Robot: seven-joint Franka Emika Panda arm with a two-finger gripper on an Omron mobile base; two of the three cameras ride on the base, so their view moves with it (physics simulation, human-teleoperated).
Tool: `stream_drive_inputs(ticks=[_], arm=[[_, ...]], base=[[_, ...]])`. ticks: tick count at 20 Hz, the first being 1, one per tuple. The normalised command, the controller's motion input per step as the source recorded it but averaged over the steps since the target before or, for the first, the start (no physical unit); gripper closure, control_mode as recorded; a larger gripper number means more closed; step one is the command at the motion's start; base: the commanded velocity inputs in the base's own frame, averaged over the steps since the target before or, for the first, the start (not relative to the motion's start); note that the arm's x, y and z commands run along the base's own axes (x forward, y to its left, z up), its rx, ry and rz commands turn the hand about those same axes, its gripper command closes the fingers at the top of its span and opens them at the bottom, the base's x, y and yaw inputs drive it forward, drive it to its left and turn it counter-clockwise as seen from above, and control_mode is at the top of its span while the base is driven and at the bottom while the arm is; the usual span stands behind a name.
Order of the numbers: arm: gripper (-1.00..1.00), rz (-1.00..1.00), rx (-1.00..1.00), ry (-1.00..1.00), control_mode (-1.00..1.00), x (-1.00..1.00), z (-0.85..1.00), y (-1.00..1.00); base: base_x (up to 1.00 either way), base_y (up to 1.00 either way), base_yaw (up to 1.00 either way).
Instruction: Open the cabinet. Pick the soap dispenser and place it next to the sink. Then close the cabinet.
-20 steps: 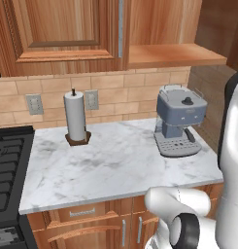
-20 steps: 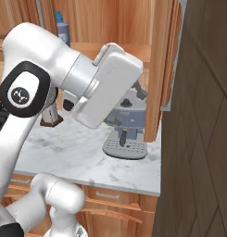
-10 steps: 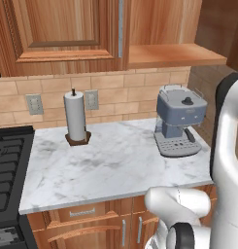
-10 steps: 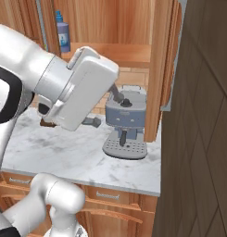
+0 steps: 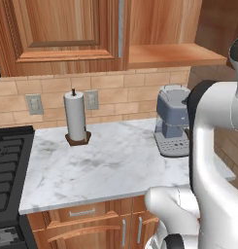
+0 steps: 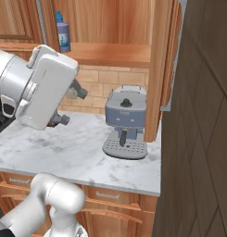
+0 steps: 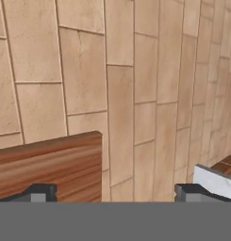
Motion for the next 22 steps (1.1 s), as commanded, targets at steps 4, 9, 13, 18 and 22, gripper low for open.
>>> stream_drive_inputs(ticks=[4, 9, 13, 18, 22], arm=[[-1.0, 0.22, -0.06, 0.04, -1.0, 0.0, 0.0, 0.51], [-1.0, 0.34, -0.08, 0.11, -1.0, 0.0, 0.0, 0.48], [-1.0, 0.38, -0.09, 0.1, -1.0, 0.0, 0.0, 0.43], [-1.0, 0.4, -0.1, 0.1, -1.0, 0.0, 0.0, 0.45], [-1.0, 0.34, -0.1, 0.15, -1.0, 0.09, 0.02, 0.46]], base=[[0.0, 0.0, 0.0], [0.0, 0.0, 0.0], [0.0, 0.0, 0.0], [0.0, 0.0, 0.0], [0.0, 0.0, 0.0]])
